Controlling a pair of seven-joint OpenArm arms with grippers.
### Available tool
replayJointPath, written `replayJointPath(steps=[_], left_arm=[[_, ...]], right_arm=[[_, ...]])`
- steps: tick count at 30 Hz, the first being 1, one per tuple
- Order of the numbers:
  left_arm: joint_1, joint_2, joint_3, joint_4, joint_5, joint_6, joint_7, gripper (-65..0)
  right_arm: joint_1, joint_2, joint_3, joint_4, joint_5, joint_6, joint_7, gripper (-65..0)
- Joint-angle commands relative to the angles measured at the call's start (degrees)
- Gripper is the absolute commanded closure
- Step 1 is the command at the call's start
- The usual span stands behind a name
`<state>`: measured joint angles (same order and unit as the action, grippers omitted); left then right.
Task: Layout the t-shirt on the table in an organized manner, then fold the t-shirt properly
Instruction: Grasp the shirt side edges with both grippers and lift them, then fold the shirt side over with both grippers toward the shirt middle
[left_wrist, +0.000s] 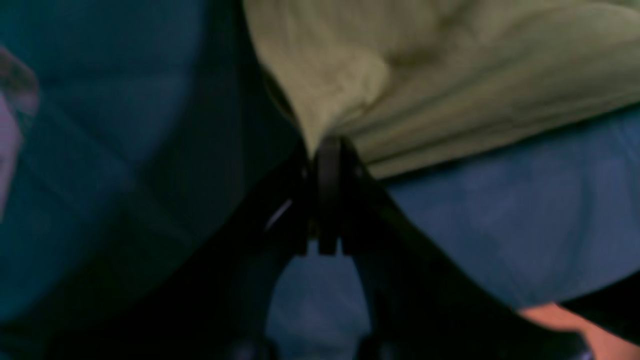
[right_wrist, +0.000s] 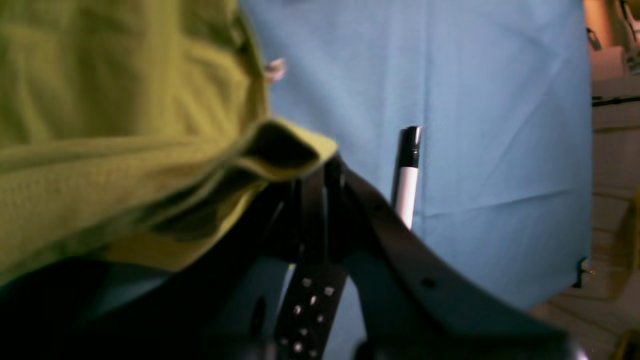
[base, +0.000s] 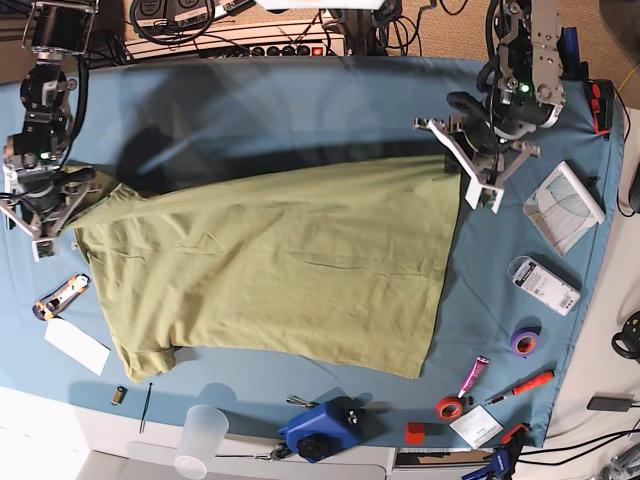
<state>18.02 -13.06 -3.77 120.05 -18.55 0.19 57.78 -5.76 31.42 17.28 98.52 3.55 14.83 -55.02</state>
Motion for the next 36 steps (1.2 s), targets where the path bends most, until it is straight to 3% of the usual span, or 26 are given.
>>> replayJointPath(steps=[1,6,9,12,19,32,36], left_arm=[[-0.9,-0.3,-0.2,1.1,0.6,0.0,-1.5,0.0],[-4.0,-0.3,-0.2,-0.2,0.5,0.0,-5.0,0.0],[-6.2,-0.3,-0.1,-3.4,-0.1,-0.5,-6.9,0.0],[-9.0,-0.3,-0.1,-7.0,-1.1,-3.1,-7.7,0.0],[-15.1,-0.3,-0.1,-12.6,-1.2,-3.2,-9.2,0.0],[-22.9,-0.2,-0.1,-23.8,-1.2,-3.4,-11.7,0.0],[-22.9,-0.1,-0.1,-23.8,-1.2,-7.5,-12.2,0.0]], right_arm=[[1.6,1.4,1.2,0.9,-0.2,-0.7,1.3,0.0],[3.3,1.3,1.4,0.8,1.7,-0.5,1.4,0.0],[4.1,0.0,1.4,-0.4,1.3,-0.5,2.2,0.0],[5.4,-1.9,1.4,-3.8,1.3,-0.5,3.3,0.0],[9.7,-5.1,1.4,-12.7,-0.4,0.4,5.4,0.0],[11.6,-5.2,1.4,-13.6,-0.6,0.3,7.5,0.0],[11.6,-5.2,1.4,-16.2,-0.6,0.3,8.4,0.0]])
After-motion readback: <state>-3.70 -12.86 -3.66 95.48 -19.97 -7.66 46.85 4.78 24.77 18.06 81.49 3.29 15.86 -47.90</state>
